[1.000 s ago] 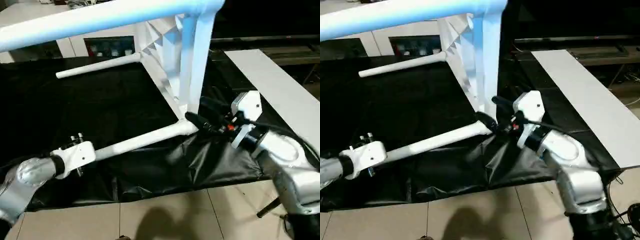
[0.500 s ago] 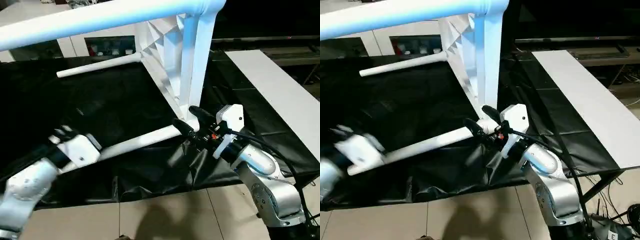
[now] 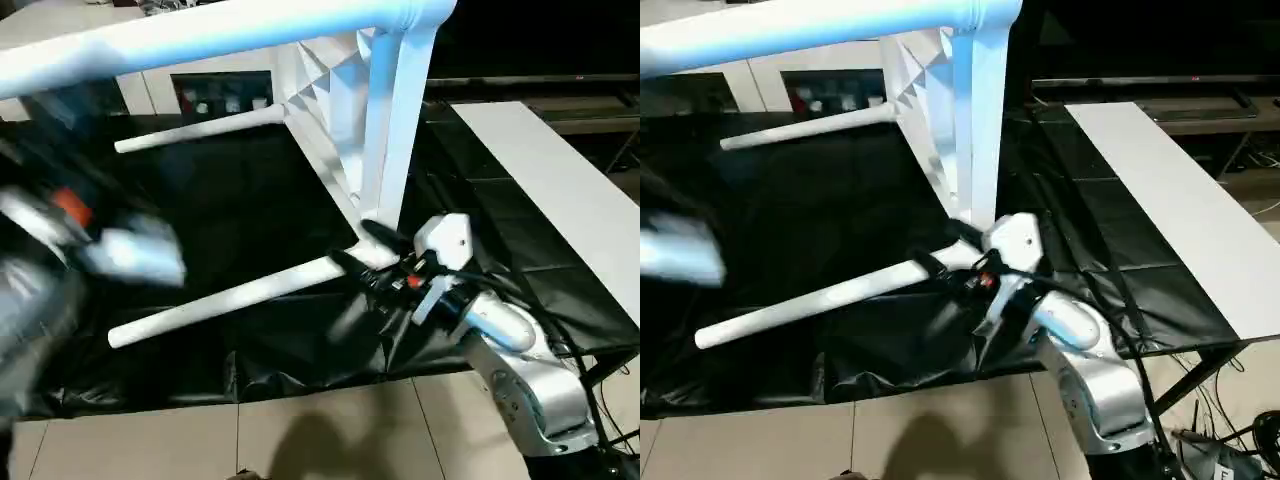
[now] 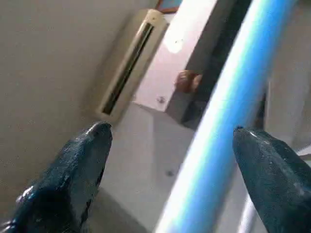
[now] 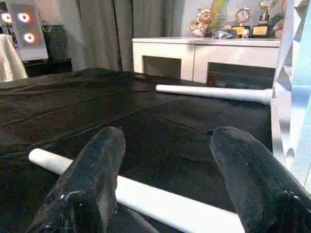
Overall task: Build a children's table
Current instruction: Flip table
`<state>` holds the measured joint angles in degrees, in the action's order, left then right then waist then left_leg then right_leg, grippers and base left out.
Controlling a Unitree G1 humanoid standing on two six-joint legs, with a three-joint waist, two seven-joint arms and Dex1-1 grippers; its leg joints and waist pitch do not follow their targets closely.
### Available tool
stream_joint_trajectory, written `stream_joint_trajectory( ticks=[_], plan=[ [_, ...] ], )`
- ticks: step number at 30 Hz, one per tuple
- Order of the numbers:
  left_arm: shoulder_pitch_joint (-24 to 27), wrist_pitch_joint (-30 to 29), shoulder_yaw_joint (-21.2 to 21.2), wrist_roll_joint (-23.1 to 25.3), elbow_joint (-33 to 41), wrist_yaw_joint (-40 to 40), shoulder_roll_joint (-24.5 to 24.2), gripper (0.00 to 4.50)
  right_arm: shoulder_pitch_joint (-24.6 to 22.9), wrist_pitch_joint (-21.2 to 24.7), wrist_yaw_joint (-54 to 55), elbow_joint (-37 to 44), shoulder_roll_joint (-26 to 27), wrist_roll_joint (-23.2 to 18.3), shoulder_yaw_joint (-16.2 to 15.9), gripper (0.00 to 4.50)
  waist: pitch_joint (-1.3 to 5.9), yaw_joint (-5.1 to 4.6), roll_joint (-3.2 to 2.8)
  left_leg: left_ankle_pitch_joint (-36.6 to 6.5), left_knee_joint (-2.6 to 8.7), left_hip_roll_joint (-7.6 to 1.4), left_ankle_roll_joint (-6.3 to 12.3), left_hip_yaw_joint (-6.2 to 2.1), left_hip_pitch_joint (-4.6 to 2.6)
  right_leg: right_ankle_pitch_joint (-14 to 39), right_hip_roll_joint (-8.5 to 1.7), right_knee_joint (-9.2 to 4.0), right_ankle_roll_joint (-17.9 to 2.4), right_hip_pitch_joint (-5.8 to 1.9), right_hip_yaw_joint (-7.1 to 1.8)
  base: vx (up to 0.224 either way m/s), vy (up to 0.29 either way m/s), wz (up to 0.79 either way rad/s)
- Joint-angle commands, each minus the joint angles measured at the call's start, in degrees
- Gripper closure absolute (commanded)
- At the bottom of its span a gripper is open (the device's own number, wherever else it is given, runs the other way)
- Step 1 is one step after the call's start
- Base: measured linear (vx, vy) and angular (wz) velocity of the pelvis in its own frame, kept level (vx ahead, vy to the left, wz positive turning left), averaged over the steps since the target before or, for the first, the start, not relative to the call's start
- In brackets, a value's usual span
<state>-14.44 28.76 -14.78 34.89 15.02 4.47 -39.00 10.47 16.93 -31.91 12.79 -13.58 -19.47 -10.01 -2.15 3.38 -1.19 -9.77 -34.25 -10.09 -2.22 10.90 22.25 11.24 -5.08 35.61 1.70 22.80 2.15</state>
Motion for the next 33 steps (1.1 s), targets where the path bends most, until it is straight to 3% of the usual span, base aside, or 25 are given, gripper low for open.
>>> stream_joint_trajectory(
  ticks=[1, 5, 7, 8, 14, 20, 30, 33],
  plan=[
    [-1.5, -0.5, -0.8, 1.9, -0.7, 1.3, -0.8, 0.11, 0.3, 0.1, -0.3, 0.6, 0.2, 0.4, -0.4, 1.36, 2.86, 0.13, -0.66, -24.0, 4.8, -2.4, -3.49, -2.22, -1.47, 15.5, -2.09, -4.74, -6.9, -0.64, -1.84, 0.0, 0.0, 0.0],
    [-4.1, -2.0, -1.2, 4.4, -4.0, 2.3, -2.7, 0.11, 0.3, 0.1, -0.6, 0.9, 0.2, 0.7, -1.2, 1.36, 2.88, 0.22, -0.85, -24.4, 4.77, -2.27, -3.51, -2.32, -1.34, 14.6, -2.14, -4.63, -7.2, -0.73, -1.78, 0.0, 0.0, 0.0],
    [-5.2, -4.0, -0.6, 6.4, -7.4, 2.5, -4.0, 0.11, 0.4, 0.4, -1.5, 1.4, -0.1, 0.5, -1.9, 1.36, 2.81, 0.23, -1.16, -25.6, 4.73, -2.18, -3.79, -2.41, -1.52, 16.1, -2.13, -4.67, -7.0, -0.54, -1.77, 0.0, 0.0, 0.0],
    [-5.5, -4.9, -0.5, 7.0, -8.7, 2.5, -4.3, 0.11, 0.3, 0.5, -1.9, 1.8, -0.3, 0.4, -2.2, 1.36, 2.72, 0.16, -1.02, -26.1, 4.74, -2.14, -3.84, -2.45, -1.48, 16.8, -2.11, -4.8, -6.8, -0.53, -1.77, 0.0, 0.0, 0.0],
    [-6.9, -7.4, -0.8, 7.2, -11.9, 1.6, -5.2, 0.11, -0.3, 0.4, -3.5, 4.1, -0.2, -1.5, -2.6, 1.36, 2.69, 0.28, -1.28, -27.8, 4.94, -2.25, -4.25, -2.96, -1.6, 18.3, -2.28, -4.92, -7.1, -0.38, -1.79, 0.0, 0.0, 0.0],
    [-6.8, -7.1, 2.5, 5.5, -17.6, -2.6, -6.8, 0.11, -0.5, 0.0, -4.4, 4.7, -0.7, -1.7, -2.9, 1.36, 2.62, 0.38, -1.32, -28.6, 4.97, -2.14, -4.16, -3.01, -1.6, 19.7, -2.41, -5.07, -7.0, -0.23, -1.87, 0.0, 0.0, 0.0],
    [-10.6, -8.7, 3.7, 6.2, -23.2, -1.9, -8.7, 0.11, -0.2, 0.0, -4.5, 4.7, -0.5, -1.3, -2.8, 1.36, 2.88, 0.51, -1.34, -26.6, 4.99, -2.19, -3.91, -3.0, -1.36, 15.0, -2.46, -4.52, -8.3, -0.59, -1.85, 0.0, 0.0, 0.0],
    [-14.5, -9.9, 4.9, 7.2, -27.3, -1.0, -10.2, 0.11, 0.1, 0.4, -5.1, 5.1, -0.3, -2.0, -3.2, 1.36, 2.9, 0.57, -1.47, -27.0, 4.88, -2.1, -4.08, -2.91, -1.61, 15.1, -2.38, -4.55, -8.3, -0.36, -1.88, 0.0, 0.0, 0.0]
  ],
)
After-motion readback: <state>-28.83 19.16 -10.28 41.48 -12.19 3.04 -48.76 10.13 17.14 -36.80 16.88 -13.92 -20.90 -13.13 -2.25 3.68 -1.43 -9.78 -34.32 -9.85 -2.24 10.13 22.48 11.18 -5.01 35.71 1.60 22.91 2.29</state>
